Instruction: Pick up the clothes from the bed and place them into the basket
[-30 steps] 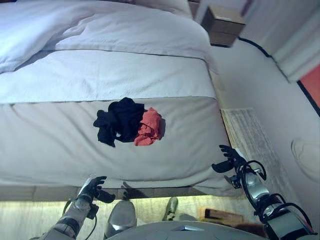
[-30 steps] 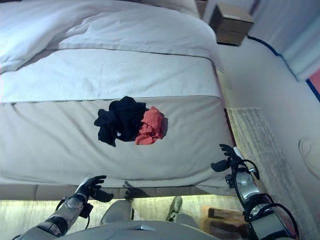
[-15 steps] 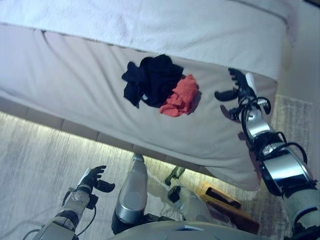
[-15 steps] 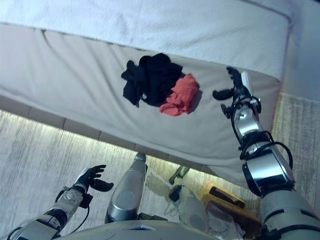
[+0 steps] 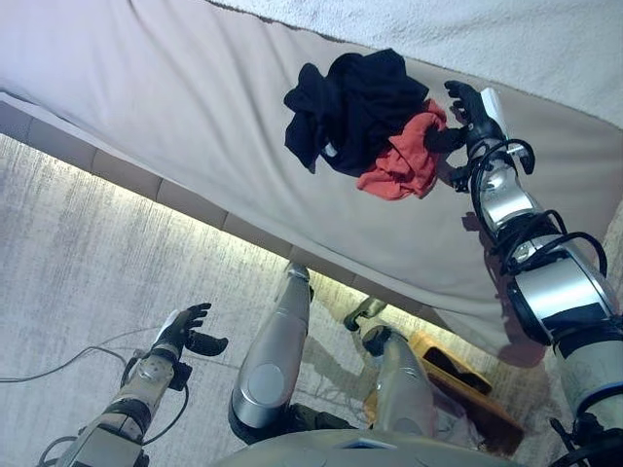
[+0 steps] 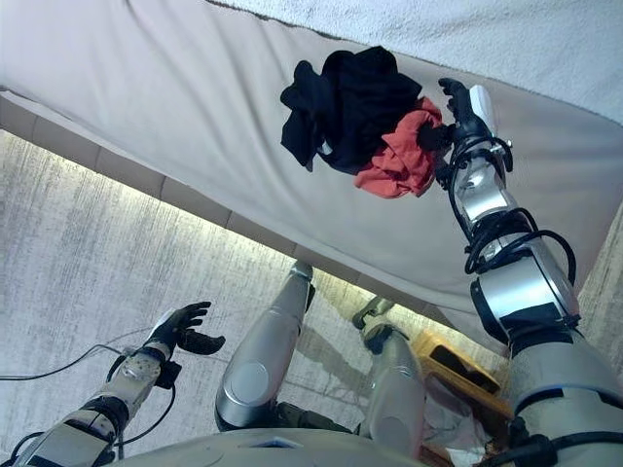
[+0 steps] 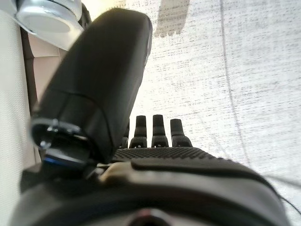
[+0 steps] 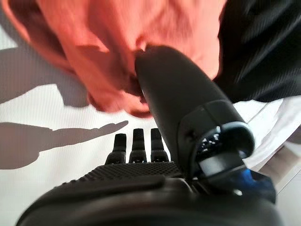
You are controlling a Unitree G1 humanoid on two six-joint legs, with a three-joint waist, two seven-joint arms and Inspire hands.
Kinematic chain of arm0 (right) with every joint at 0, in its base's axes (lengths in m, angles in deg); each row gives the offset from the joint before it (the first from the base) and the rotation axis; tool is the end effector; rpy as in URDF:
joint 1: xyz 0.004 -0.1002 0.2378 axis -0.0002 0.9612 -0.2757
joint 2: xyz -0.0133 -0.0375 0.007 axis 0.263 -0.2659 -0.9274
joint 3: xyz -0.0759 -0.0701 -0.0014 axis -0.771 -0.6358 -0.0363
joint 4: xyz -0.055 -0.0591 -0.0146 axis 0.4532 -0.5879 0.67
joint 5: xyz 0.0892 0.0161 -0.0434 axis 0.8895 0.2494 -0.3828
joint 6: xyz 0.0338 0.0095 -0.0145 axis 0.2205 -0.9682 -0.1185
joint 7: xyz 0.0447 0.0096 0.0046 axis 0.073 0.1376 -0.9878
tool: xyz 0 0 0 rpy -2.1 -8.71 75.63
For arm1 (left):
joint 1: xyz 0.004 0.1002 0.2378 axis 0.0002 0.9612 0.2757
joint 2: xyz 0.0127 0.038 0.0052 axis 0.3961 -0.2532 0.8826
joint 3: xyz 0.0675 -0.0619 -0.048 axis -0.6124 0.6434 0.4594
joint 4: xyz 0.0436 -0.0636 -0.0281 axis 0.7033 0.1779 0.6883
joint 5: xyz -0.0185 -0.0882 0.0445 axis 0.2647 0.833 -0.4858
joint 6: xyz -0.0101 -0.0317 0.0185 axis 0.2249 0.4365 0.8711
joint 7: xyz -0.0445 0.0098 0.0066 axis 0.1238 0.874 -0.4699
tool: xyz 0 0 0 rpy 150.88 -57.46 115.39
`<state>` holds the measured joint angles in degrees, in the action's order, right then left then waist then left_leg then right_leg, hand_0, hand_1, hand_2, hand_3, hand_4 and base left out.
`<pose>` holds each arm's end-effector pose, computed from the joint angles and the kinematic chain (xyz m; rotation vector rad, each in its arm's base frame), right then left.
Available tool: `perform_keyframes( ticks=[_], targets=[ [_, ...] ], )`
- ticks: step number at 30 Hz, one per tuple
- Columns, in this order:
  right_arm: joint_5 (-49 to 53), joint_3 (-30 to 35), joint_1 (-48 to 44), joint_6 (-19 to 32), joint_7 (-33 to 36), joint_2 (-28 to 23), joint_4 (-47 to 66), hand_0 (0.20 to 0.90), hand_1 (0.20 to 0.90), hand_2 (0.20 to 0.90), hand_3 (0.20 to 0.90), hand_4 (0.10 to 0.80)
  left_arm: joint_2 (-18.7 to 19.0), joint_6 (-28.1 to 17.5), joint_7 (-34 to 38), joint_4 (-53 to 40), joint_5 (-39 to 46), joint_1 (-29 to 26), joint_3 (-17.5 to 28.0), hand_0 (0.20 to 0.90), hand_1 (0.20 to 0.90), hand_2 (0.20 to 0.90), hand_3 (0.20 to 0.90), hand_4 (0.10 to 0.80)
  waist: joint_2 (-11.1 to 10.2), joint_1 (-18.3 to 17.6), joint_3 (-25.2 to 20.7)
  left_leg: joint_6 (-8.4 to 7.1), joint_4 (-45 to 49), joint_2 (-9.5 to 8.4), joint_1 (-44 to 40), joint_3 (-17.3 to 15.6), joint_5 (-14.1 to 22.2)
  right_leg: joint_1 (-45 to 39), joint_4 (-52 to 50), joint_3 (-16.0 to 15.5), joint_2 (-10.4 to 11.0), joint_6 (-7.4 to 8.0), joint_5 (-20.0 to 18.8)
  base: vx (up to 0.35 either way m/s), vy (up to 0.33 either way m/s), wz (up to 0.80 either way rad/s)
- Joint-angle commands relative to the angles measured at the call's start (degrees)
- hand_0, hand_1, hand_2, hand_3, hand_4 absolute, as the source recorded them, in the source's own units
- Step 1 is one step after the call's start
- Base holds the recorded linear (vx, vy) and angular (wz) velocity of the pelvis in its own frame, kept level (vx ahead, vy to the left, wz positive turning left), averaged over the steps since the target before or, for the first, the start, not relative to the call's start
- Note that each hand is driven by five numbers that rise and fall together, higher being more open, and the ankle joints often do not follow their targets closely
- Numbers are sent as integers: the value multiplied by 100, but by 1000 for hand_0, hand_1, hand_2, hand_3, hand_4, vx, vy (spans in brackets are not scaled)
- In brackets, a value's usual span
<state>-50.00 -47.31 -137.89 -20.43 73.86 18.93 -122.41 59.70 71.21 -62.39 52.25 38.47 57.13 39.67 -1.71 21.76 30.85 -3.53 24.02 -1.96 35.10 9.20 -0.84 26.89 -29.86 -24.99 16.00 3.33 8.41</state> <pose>0.3596 -0.2388 0.1811 -0.7683 -0.0940 -0.2262 0.1610 0.2742 -0.0606 0.5287 0.7530 0.0012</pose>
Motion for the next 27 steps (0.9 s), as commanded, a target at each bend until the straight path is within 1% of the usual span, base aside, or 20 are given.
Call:
perform_keyframes(
  ticks=[1, 3, 6, 8, 9, 10, 13, 14, 16, 17, 21, 23, 25, 27],
  targets=[
    [680, -212, -269, 232, -480, -506, 341, 900, 900, 900, 900, 800, 240, -55, -176, -15, 277, 650, 84, 900, 900, 900, 900, 800, 403, 90, -320, 364, 717, 38, 551, -480, 390, 498, -721, 351, -148, -43, -23, 8, 62, -8],
    [1037, -101, -248, 271, -877, -451, 340, 900, 900, 900, 900, 800, 310, -107, -255, -96, 330, 711, 133, 900, 900, 900, 900, 800, 448, 72, -282, 380, 666, 48, 586, -497, 358, 588, -746, 387, -162, -54, 7, -8, 43, -4],
    [1262, 4, 21, 350, -1351, -260, 449, 900, 900, 900, 900, 800, 342, -147, -240, -122, 305, 760, 178, 900, 900, 900, 900, 800, 455, 58, -235, 364, 558, 46, 543, -467, 303, 543, -652, 392, -228, -64, 5, -17, -3, 8],
    [1225, 10, 217, 408, -1636, -89, 489, 900, 900, 900, 900, 800, 330, -194, -203, -84, 245, 760, 193, 900, 900, 900, 900, 800, 435, 61, -223, 353, 482, 48, 484, -452, 274, 475, -578, 376, -264, -72, 6, -5, -15, -18],
    [984, -27, 331, 413, -1748, 20, 513, 900, 900, 900, 900, 800, 321, -203, -159, -80, 233, 742, 202, 900, 900, 900, 900, 800, 427, 69, -216, 343, 443, 48, 450, -447, 254, 423, -526, 352, -270, -71, -5, -8, -29, -56],
    [916, -63, 369, 425, -1770, 50, 528, 900, 900, 900, 900, 800, 316, -215, -137, -83, 229, 735, 201, 900, 900, 900, 900, 800, 427, 72, -214, 337, 433, 47, 439, -445, 247, 400, -506, 343, -274, -72, -11, -2, -34, -47],
    [735, -259, 478, 363, -1624, 224, 551, 900, 900, 900, 900, 800, 267, -210, -44, -150, 201, 679, 168, 900, 900, 900, 900, 800, 458, 87, -221, 279, 381, 61, 338, -438, 208, 216, -389, 281, -309, -90, -23, 16, -37, 46],
    [652, -258, 445, 309, -1473, 268, 505, 300, 300, 300, 200, 100, 249, -196, -28, -174, 188, 658, 138, 900, 900, 900, 900, 800, 477, 95, -222, 252, 351, 62, 302, -431, 189, 147, -327, 266, -322, -86, -32, 10, -28, -14],
    [504, -239, 371, 252, -1204, 306, 374, 300, 300, 300, 200, 100, 228, -235, -5, -153, 177, 632, 88, 900, 900, 900, 900, 800, 494, 107, -224, 212, 305, 70, 262, -418, 164, 49, -222, 246, -352, -87, -39, -4, -42, -30],
    [478, -197, 308, 191, -953, 289, 293, 300, 300, 300, 200, 100, 239, -253, -4, -166, 155, 654, 82, 900, 900, 900, 900, 800, 494, 122, -230, 195, 226, 79, 205, -403, 140, -66, -90, 217, -403, -93, -55, -14, -76, 9],
    [837, 112, 190, 158, -442, 186, 54, 300, 300, 300, 200, 100, 319, -281, 20, -167, 123, 697, 105, 900, 900, 900, 900, 800, 421, 148, -265, 120, -63, 116, 19, -352, 58, -438, 370, 175, -574, -76, -143, -18, -104, 15],
    [1017, 204, 186, 197, -319, 153, -3, 300, 300, 300, 200, 100, 324, -287, 28, -149, 104, 697, 112, 900, 900, 900, 900, 800, 403, 143, -276, 110, -126, 124, -24, -349, 49, -509, 467, 173, -607, -71, -166, -22, -75, -3],
    [1547, 562, 265, 253, -114, 54, -21, 300, 300, 300, 200, 100, 287, -335, 113, -28, 32, 715, 143, 900, 900, 900, 900, 800, 319, 106, -337, 63, -306, 188, -193, -368, 38, -747, 732, 169, -685, -52, -216, -22, -95, 19],
    [1705, 773, 397, 263, 44, 11, 5, 300, 300, 300, 200, 100, 246, -356, 165, 35, -19, 718, 148, 900, 900, 900, 900, 800, 270, 64, -401, 24, -432, 224, -320, -387, 27, -905, 916, 190, -732, -40, -250, -14, -62, -7]
  ],
)
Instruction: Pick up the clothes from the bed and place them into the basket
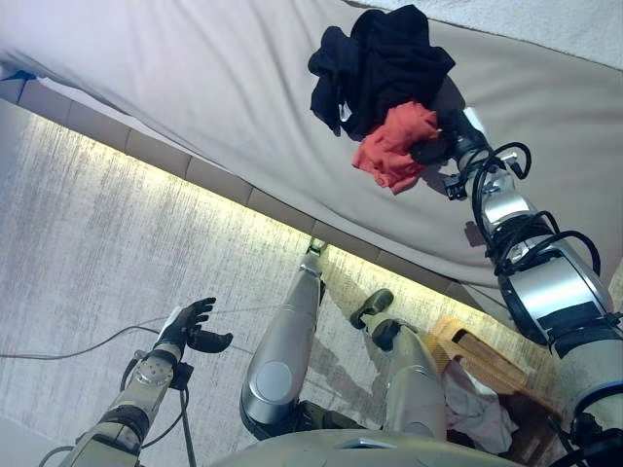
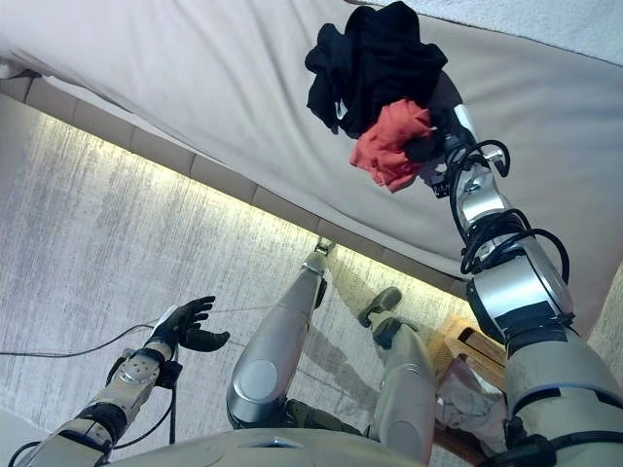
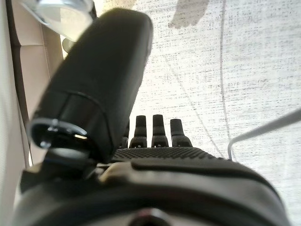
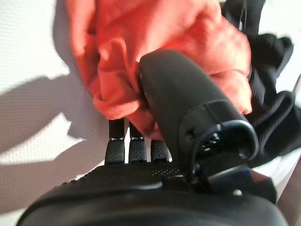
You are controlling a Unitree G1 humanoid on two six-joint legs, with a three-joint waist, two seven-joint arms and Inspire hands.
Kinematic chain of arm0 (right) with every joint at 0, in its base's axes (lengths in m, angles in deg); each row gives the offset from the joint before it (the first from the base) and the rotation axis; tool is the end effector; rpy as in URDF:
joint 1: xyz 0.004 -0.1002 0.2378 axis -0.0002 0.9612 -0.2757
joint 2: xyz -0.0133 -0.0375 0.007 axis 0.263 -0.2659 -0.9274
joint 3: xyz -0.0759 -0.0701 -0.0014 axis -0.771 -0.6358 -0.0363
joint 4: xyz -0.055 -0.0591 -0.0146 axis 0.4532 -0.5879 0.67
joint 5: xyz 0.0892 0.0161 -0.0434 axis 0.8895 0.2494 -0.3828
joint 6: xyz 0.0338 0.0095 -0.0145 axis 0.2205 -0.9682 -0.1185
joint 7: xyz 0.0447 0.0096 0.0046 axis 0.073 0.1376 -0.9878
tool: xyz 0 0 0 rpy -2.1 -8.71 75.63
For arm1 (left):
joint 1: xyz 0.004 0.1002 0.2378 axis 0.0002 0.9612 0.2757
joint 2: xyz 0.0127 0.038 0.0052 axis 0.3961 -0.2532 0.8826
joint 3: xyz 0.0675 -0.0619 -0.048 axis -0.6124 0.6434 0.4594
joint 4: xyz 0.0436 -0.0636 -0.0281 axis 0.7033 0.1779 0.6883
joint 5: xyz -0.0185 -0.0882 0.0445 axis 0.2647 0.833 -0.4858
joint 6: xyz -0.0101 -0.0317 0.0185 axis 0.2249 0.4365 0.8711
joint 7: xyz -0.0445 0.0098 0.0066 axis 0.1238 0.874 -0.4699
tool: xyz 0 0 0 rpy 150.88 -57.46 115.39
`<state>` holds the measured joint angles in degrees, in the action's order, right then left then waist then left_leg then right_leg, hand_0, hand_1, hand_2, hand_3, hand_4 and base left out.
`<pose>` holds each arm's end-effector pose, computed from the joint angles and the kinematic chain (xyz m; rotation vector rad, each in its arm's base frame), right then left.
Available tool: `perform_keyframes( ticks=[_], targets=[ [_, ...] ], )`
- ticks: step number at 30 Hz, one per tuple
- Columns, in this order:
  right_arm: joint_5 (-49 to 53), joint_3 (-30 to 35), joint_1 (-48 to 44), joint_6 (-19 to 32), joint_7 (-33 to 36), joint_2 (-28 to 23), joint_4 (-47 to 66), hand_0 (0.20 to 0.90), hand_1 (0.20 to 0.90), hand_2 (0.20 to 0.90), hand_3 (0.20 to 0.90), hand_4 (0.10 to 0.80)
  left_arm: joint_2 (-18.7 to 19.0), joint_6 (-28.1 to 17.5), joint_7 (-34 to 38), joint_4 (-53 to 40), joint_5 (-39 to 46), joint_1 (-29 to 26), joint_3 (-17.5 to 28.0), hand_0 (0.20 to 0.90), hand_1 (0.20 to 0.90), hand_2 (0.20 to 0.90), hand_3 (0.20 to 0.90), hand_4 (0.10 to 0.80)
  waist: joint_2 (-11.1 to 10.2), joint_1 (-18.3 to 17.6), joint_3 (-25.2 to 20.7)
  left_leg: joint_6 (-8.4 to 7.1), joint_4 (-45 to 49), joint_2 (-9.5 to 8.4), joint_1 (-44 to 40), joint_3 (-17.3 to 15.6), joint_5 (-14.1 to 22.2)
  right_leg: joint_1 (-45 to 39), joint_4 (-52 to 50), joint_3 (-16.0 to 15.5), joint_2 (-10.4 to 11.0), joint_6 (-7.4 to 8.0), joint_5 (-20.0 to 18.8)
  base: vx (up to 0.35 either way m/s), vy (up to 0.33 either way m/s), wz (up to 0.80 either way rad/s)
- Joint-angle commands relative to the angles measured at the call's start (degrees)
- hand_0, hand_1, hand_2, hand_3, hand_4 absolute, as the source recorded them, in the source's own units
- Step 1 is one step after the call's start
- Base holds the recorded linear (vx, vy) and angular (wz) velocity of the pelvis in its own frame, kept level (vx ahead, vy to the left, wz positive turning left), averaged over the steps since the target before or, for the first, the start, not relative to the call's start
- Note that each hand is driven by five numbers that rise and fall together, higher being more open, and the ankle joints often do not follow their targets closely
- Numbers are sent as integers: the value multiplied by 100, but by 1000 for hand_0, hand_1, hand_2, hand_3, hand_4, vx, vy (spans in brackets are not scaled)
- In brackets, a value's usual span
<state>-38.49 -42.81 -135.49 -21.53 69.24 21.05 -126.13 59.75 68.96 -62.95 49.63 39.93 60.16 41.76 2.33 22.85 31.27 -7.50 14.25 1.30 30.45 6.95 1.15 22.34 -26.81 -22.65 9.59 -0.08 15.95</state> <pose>0.3549 -0.2452 0.1581 -0.4923 0.0359 -0.2171 0.1518 0.2754 -0.0614 0.4773 0.7168 0.0147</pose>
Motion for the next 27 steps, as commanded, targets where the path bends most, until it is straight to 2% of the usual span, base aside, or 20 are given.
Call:
perform_keyframes(
  ticks=[1, 4, 5, 11, 27],
  targets=[
    [745, 459, 274, 410, 596, -253, 405, 300, 300, 300, 200, 100, 204, -156, 278, 330, -179, 432, -69, 900, 900, 900, 900, 800, -171, -89, -500, 402, 441, -79, 43, -196, -182, -575, 774, -2, -119, 315, -1028, -11, -46, -13],
    [1235, 817, 559, 511, 656, -347, 516, 300, 300, 300, 200, 100, 84, -219, 430, 390, -262, 477, -85, 900, 900, 900, 900, 800, -238, -177, -640, 341, 157, -12, -232, -270, -232, -897, 1147, 80, -190, 347, -1075, -40, -19, -5],
    [1409, 1028, 698, 557, 570, -386, 567, 300, 300, 300, 200, 100, 31, -238, 465, 437, -279, 467, -91, 900, 900, 900, 900, 800, -244, -236, -736, 349, -44, 21, -312, -355, -445, -1000, 1386, 46, -228, 319, -1239, -97, 40, -23],
    [2104, 1621, 1669, 758, 323, -312, 1177, 300, 300, 300, 200, 100, -236, -286, 609, 647, -469, 536, -61, 900, 900, 900, 900, 800, -361, -548, -1193, 260, -769, 170, -1081, -635, -533, -1659, 2036, 225, -315, 403, -1309, -12, 20, -8],
    [2104, 1621, 1669, 758, 323, -312, 1177, 300, 300, 300, 200, 100, -236, -286, 609, 647, -469, 536, -61, 900, 900, 900, 900, 800, -361, -548, -1193, 260, -769, 170, -1081, -635, -533, -1659, 2036, 225, -315, 403, -1309, 1, 1, 0]
  ],
)
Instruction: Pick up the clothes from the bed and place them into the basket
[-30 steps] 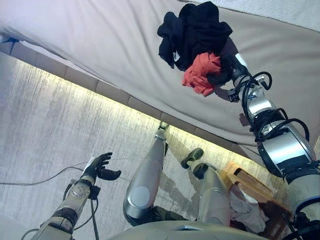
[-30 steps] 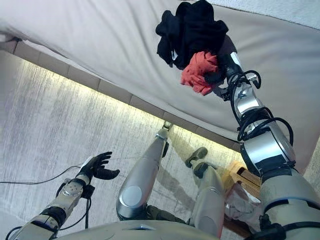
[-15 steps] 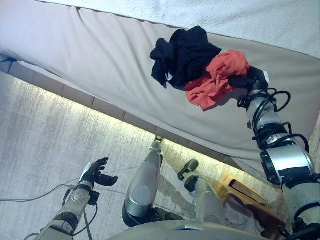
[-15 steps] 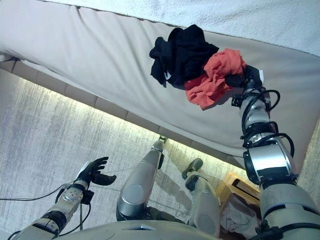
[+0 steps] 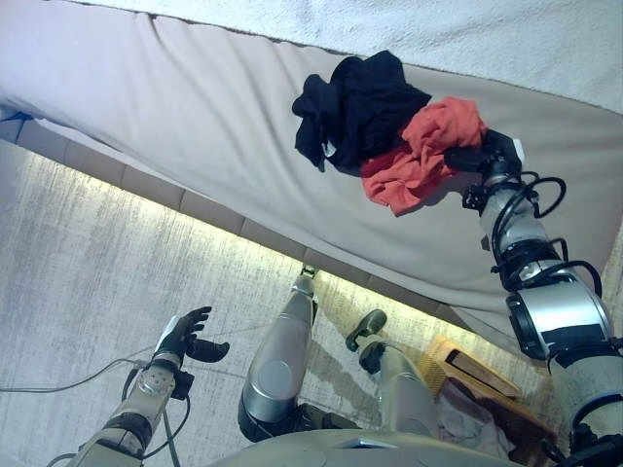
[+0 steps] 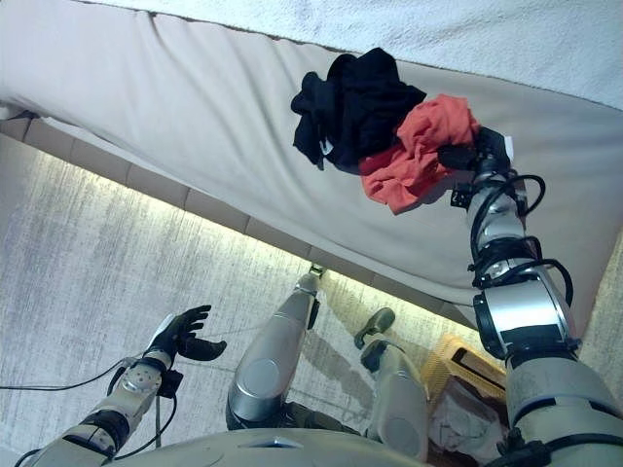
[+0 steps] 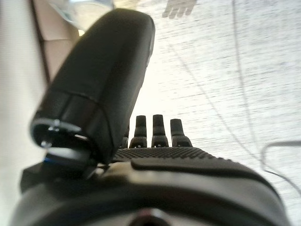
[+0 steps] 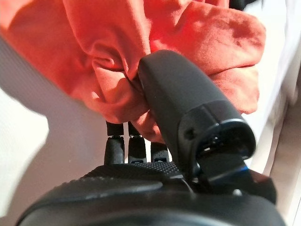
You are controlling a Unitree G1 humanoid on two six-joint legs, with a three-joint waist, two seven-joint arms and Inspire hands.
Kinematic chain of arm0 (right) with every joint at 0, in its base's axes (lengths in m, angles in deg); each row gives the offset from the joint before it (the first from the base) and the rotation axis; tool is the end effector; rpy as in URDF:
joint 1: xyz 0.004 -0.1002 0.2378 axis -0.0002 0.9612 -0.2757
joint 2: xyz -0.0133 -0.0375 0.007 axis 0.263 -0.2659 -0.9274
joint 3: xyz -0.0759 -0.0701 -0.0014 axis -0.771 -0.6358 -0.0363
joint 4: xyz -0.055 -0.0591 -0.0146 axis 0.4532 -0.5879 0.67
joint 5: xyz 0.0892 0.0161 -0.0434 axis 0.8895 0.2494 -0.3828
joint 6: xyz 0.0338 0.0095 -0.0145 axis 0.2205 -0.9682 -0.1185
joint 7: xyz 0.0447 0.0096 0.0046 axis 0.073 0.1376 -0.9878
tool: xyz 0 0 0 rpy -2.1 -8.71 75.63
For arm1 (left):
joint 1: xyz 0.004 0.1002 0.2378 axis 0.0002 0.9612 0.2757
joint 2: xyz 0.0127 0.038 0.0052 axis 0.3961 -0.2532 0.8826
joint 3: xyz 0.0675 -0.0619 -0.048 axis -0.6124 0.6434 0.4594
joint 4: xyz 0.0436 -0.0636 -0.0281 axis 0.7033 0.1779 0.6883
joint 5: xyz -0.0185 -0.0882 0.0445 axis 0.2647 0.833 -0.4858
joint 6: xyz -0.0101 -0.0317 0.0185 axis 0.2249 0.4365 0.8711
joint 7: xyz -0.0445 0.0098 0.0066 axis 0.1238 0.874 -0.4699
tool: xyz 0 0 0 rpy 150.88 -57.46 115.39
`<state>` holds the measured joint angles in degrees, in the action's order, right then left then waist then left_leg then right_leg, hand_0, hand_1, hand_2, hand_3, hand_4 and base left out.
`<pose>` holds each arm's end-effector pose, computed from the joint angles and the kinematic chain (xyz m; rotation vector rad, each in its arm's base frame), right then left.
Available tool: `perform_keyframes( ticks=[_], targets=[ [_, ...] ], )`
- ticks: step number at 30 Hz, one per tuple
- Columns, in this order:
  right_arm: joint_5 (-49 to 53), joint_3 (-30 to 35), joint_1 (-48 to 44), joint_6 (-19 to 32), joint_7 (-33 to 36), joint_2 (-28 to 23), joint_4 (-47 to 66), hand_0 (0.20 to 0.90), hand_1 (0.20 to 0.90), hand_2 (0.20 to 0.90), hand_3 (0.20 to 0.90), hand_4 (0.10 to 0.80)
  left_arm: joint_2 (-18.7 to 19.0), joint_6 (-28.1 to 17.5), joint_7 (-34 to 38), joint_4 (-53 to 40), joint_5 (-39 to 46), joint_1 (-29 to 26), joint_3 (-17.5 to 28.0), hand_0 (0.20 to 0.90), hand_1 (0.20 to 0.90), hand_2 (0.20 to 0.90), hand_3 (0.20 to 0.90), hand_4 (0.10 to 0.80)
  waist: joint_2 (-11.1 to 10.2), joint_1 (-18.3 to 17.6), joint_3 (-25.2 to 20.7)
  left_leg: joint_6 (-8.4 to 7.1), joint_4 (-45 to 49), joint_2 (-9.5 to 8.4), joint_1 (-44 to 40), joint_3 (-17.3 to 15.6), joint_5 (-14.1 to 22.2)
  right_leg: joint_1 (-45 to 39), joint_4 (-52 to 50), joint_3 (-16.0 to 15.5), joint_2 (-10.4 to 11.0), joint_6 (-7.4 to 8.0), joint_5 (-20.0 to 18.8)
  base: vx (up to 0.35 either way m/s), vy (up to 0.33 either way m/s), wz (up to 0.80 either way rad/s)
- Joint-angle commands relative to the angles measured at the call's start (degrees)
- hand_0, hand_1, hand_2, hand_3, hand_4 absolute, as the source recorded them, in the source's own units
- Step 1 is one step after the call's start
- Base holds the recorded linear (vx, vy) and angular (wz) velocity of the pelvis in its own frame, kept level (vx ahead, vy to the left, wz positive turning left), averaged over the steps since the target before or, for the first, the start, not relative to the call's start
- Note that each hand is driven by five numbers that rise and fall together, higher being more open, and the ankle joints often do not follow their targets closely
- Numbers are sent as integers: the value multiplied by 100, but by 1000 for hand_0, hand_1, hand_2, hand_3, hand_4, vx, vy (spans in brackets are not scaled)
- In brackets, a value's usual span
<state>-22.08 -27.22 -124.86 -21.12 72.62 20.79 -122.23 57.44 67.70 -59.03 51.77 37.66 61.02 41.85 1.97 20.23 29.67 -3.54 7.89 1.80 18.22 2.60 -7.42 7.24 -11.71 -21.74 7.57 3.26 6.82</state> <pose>0.3298 -0.2762 0.1210 -0.0037 0.0692 -0.4469 0.1422 0.2658 -0.0713 0.5002 0.7309 0.0455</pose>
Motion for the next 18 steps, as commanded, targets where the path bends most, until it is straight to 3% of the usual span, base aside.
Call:
perform_keyframes(
  ticks=[1, 5, 6, 7, 8, 9, 10, 11, 14, 16, 18],
  targets=[
    [463, 62, 607, 717, -15, -286, 787, 300, 300, 300, 200, 100, -4, -161, 217, 433, -242, 450, -70, 900, 900, 900, 900, 800, -325, -285, -1033, -136, -133, 120, 142, -199, 324, -149, 526, 133, -114, 70, -396, 0, 0, 0],
    [469, 102, 703, 708, -47, -266, 859, 300, 300, 300, 200, 100, -36, -162, 235, 461, -248, 464, -71, 900, 900, 900, 900, 800, -332, -313, -1074, -140, -199, 126, 64, -218, 318, -206, 576, 158, -119, 75, -402, 99, 104, -12],
    [1437, 850, 4111, 1264, -485, 1309, 4541, 300, 300, 300, 200, 100, -1049, -85, 639, 452, -670, 1144, -75, 900, 900, 900, 900, 800, -529, -1439, -2029, 177, 273, -224, -1379, 810, 1012, -938, 847, 1802, -141, 15, -628, 197, 679, -18],
    [1711, 983, 4189, 1565, -416, 1487, 4641, 300, 300, 300, 200, 100, -861, 37, 478, 235, -732, 998, -170, 900, 900, 900, 900, 800, -383, -1658, -2124, 469, -62, -399, -1797, 688, 1314, -786, 881, 2337, 87, 371, -904, 154, 737, -17],
    [1833, 1099, 4267, 1585, -380, 1549, 4776, 300, 300, 300, 200, 100, -743, 106, 407, 173, -684, 907, -182, 900, 900, 900, 900, 800, -355, -1787, -2130, 510, -203, -437, -1905, 592, 1353, -640, 920, 2400, 285, 583, -1229, -252, 394, -142],
    [1910, 1178, 4319, 1566, -371, 1578, 4892, 300, 300, 300, 200, 100, -662, 161, 369, 117, -634, 840, -190, 900, 900, 900, 900, 800, -341, -1877, -2119, 549, -282, -478, -1963, 550, 1398, -479, 954, 2437, 435, 680, -1487, -114, 134, -201],
    [1986, 1240, 4369, 1568, -383, 1598, 4979, 300, 300, 300, 200, 100, -605, 208, 363, 85, -589, 806, -183, 900, 900, 900, 900, 800, -333, -1909, -2111, 561, -338, -497, -2012, 480, 1436, -354, 961, 2359, 561, 734, -1687, -120, 118, -361],
    [2037, 1298, 4421, 1586, -408, 1628, 5039, 300, 300, 300, 200, 100, -554, 264, 370, 75, -565, 795, -148, 900, 900, 900, 900, 800, -327, -1911, -2106, 553, -389, -510, -2062, 327, 1460, -223, 922, 2091, 704, 780, -1886, -148, 128, -321],
    [2141, 1280, 4409, 1506, -532, 1693, 5085, 300, 300, 300, 200, 100, -491, 414, 418, 114, -556, 901, 54, 900, 900, 900, 900, 800, -260, -1747, -2132, 524, -502, -486, -2128, -222, 1366, 57, 478, 1022, 900, 788, -2103, -270, 166, -227],
    [2088, 1176, 4294, 1563, -336, 1700, 5086, 300, 300, 300, 200, 100, -455, 366, 419, 184, -547, 937, 65, 900, 900, 900, 900, 800, -103, -1569, -2174, 558, -620, -337, -2087, -609, 1190, -3, -162, 638, 894, 633, -1761, -329, 159, -177],
    [1963, 1053, 4266, 1613, -198, 1763, 5081, 300, 300, 300, 200, 100, -480, 318, 432, 321, -509, 895, 47, 900, 900, 900, 900, 800, -20, -1423, -2245, 621, -658, -288, -1966, -785, 1085, -282, -510, 379, 814, 495, -1375, -267, 91, -173]
  ],
)
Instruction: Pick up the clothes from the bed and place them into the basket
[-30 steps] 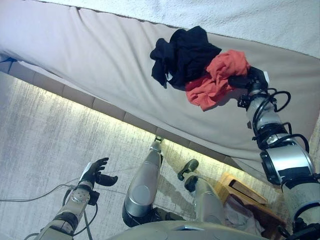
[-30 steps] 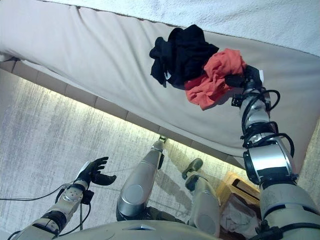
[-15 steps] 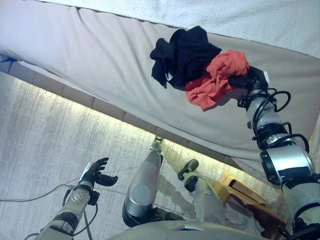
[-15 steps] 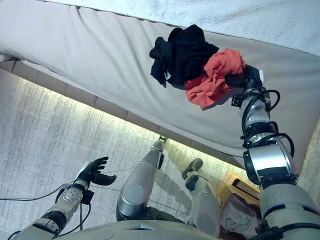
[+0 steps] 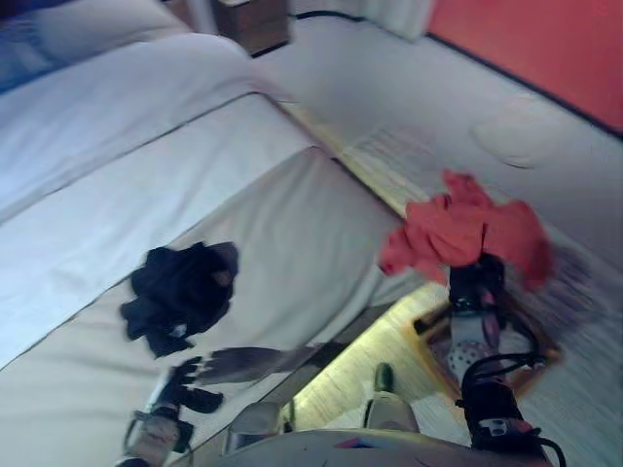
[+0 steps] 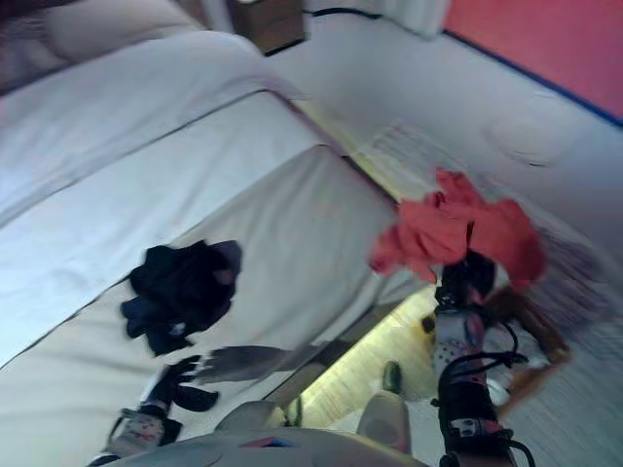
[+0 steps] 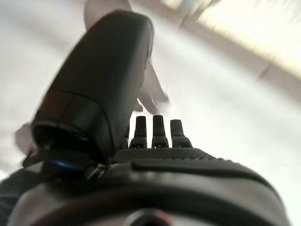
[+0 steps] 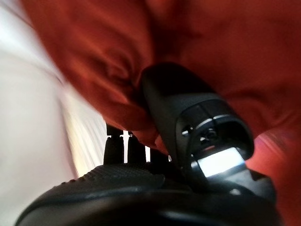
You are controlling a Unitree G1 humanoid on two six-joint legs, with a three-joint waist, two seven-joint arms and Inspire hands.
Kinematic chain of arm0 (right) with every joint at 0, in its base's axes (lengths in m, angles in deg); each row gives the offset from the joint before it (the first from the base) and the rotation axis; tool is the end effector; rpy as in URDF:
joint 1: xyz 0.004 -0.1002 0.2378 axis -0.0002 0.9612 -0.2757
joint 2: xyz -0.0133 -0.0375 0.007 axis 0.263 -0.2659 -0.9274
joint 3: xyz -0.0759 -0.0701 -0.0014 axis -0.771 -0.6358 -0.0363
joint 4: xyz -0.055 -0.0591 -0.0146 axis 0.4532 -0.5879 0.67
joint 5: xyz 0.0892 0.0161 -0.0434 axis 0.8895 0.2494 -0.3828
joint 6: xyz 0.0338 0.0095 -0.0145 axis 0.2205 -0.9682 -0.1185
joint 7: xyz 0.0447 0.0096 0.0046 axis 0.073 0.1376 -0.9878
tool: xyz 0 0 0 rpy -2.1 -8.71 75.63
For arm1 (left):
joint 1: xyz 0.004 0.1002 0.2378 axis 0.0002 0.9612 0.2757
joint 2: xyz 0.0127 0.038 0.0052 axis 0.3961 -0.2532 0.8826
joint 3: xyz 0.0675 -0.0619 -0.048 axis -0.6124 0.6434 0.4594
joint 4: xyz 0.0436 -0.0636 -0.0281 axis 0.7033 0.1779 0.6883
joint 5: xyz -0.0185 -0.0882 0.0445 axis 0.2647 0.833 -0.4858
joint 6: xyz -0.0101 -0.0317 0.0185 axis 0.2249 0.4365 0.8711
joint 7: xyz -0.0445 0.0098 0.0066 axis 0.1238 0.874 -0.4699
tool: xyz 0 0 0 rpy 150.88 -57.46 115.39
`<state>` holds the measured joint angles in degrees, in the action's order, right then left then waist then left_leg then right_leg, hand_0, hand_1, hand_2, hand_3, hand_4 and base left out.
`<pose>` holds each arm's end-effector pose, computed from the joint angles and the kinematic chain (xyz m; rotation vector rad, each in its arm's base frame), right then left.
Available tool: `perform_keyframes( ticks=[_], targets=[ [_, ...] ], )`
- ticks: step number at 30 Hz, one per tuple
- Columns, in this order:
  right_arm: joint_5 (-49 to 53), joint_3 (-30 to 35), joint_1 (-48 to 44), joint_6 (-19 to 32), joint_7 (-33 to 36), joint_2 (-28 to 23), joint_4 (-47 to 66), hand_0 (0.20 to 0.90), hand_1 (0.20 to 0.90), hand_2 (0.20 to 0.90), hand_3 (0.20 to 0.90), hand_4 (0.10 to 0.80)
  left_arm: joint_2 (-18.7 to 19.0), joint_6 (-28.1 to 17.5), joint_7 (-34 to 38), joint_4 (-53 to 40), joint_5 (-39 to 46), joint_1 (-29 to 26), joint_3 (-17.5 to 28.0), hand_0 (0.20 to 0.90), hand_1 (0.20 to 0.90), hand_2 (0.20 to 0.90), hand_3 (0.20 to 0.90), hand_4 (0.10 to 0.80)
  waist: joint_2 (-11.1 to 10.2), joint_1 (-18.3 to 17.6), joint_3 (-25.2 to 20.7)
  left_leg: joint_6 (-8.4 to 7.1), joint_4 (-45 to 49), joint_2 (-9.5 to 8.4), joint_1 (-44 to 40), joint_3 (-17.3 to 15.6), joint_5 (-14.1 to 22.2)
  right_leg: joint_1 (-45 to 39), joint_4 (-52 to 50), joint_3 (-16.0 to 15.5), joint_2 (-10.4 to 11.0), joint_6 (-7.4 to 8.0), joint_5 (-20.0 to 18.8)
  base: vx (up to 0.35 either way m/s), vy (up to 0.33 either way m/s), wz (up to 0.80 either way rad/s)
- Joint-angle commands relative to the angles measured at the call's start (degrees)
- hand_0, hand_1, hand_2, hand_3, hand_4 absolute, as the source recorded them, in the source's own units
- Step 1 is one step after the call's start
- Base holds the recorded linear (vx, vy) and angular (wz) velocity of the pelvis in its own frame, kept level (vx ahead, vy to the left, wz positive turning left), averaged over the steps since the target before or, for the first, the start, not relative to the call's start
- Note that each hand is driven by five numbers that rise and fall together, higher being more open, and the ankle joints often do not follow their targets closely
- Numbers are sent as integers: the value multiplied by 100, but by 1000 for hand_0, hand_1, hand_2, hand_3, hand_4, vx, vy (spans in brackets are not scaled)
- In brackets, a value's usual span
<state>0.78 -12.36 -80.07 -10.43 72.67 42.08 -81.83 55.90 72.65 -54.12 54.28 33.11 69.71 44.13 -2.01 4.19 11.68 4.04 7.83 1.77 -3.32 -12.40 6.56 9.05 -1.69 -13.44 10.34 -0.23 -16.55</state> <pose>0.2044 -0.2288 0.0008 0.7380 0.0029 -0.5857 0.0794 0.2694 -0.0940 0.5697 0.9845 0.1289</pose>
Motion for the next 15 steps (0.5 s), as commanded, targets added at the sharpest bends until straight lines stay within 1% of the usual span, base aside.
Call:
perform_keyframes(
  ticks=[1, 2, 3, 4, 5, 7, 8, 10, 15],
  targets=[
    [-358, -492, -219, 580, -154, -333, 1009, 300, 300, 300, 200, 100, -340, -197, -60, 131, -67, -8, -188, 900, 900, 900, 900, 800, 403, 254, -510, -108, -695, -266, 284, 660, -394, -570, -1622, -593, 512, 793, 1053, -217, 32, -144],
    [-411, -602, -226, 649, -113, -258, 963, 300, 300, 300, 200, 100, -364, -238, -18, 194, 0, -44, -221, 900, 900, 900, 900, 800, 380, 368, -562, -97, -769, -269, 341, 568, -459, -821, -1631, -720, 457, 798, 1327, -139, 1, -68],
    [-424, -615, -230, 657, -99, -245, 958, 300, 300, 300, 200, 100, -367, -249, -12, 202, 4, -52, -226, 900, 900, 900, 900, 800, 377, 384, -576, -99, -778, -262, 369, 556, -490, -851, -1590, -741, 436, 789, 1335, -113, -74, -87],
    [-565, -726, -220, 722, 16, -163, 969, 300, 300, 300, 200, 100, -388, -284, 36, 196, 42, -67, -241, 900, 900, 900, 900, 800, 298, 485, -600, -133, -775, -294, 440, 543, -536, -1148, -1303, -806, 312, 795, 1555, -118, -168, -90],
    [-703, -851, -144, 745, 146, -62, 1037, 300, 300, 300, 200, 100, -455, -293, 148, 187, 175, -97, -241, 900, 900, 900, 900, 800, 142, 554, -661, -249, -742, -302, 664, 482, -677, -1495, -525, -759, 52, 809, 1710, -121, -202, -94],
    [-758, -874, -85, 771, 259, -41, 1084, 300, 300, 300, 200, 100, -492, -286, 161, 175, 249, -95, -206, 900, 900, 900, 900, 800, 98, 554, -709, -302, -719, -248, 827, 434, -786, -1542, -264, -709, -34, 797, 1689, -80, -127, -58],
    [-813, -868, -37, 835, 294, -60, 1195, 300, 300, 300, 200, 100, -533, -365, 101, 152, 227, -79, -118, 900, 900, 900, 900, 800, 91, 555, -706, -364, -733, -133, 941, 382, -873, -1615, -83, -738, -135, 734, 1829, -82, -86, -34],
    [-834, -813, 24, 867, 301, -86, 1279, 300, 300, 300, 200, 100, -577, -497, 81, 190, 134, -33, -84, 900, 900, 900, 900, 800, 84, 552, -727, -437, -807, -66, 978, 393, -944, -1657, 85, -787, -223, 681, 1907, -64, -88, -20],
    [-886, -592, 172, 895, 358, -168, 1425, 300, 300, 300, 200, 100, -630, -595, 162, 245, -3, 180, 115, 900, 900, 900, 900, 800, 86, 494, -798, -507, -1054, -77, 782, 617, -1016, -1634, 177, -841, -288, 654, 1885, -11, -65, -20]
  ],
)
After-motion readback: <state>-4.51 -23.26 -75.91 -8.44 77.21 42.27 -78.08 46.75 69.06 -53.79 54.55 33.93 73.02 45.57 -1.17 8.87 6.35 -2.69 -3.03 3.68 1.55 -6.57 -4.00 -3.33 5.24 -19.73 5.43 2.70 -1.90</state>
